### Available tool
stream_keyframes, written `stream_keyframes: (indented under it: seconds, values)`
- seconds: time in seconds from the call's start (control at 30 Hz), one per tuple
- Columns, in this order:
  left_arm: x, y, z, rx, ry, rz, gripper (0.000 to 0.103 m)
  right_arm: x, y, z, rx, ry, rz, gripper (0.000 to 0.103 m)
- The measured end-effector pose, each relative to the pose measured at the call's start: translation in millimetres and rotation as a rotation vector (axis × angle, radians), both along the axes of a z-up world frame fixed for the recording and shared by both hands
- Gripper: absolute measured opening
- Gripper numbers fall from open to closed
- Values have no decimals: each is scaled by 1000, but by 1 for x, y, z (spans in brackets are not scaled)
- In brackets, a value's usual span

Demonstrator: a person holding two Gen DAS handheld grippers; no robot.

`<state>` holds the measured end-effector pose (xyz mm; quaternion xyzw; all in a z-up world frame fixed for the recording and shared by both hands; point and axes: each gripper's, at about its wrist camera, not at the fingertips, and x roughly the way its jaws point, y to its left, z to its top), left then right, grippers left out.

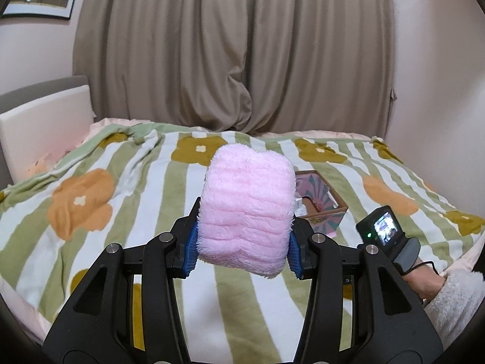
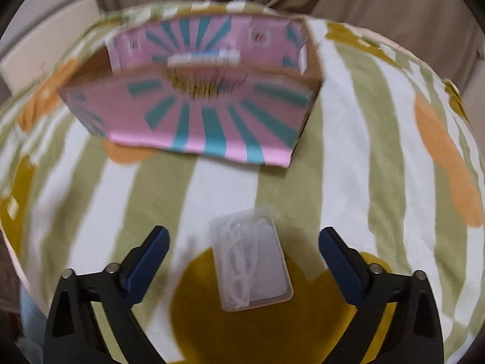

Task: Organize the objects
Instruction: 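Lift the hair tie with the left tool while the right tool grasps the clear earphone case, then carry the hair tie and earphone case over the box with both tools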

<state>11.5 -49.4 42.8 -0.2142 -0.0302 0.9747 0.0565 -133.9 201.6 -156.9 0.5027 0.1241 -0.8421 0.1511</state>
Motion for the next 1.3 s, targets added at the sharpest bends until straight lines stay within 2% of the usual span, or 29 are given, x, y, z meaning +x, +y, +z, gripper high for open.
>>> stream_keyframes:
  seconds: [0.13, 0.27, 0.43, 0.7, 0.83, 0.93, 1.07, 1.1, 1.3]
  values:
    - [1, -4, -4, 1, -10, 8, 43, -5, -7, -19, 69, -32, 37, 81]
    - [1, -8, -5, 18, -14, 1, 43, -8, -5, -32, 69, -81, 37, 71]
    - [1, -7, -6, 29, -15, -3, 43, -7, -1, -37, 61, -90, 32, 54]
    - [2, -7, -5, 26, -13, -2, 43, -8, 6, -31, 18, -80, -2, 51]
    - [1, -7, -6, 32, -12, 3, 43, -2, 5, -11, -31, -30, -17, 51]
    - [0, -6, -6, 32, -10, 4, 43, 5, 5, 14, -114, 16, -37, 51]
    - [-1, -4, -5, 31, -10, 1, 43, 32, -1, 62, -192, 128, -50, 51]
    - [-2, -3, -5, 31, -8, -1, 43, 22, -2, 74, -206, 147, -49, 51]
    - [-7, 3, -2, 29, 4, -10, 43, 66, -17, 138, -262, 336, -36, 51]
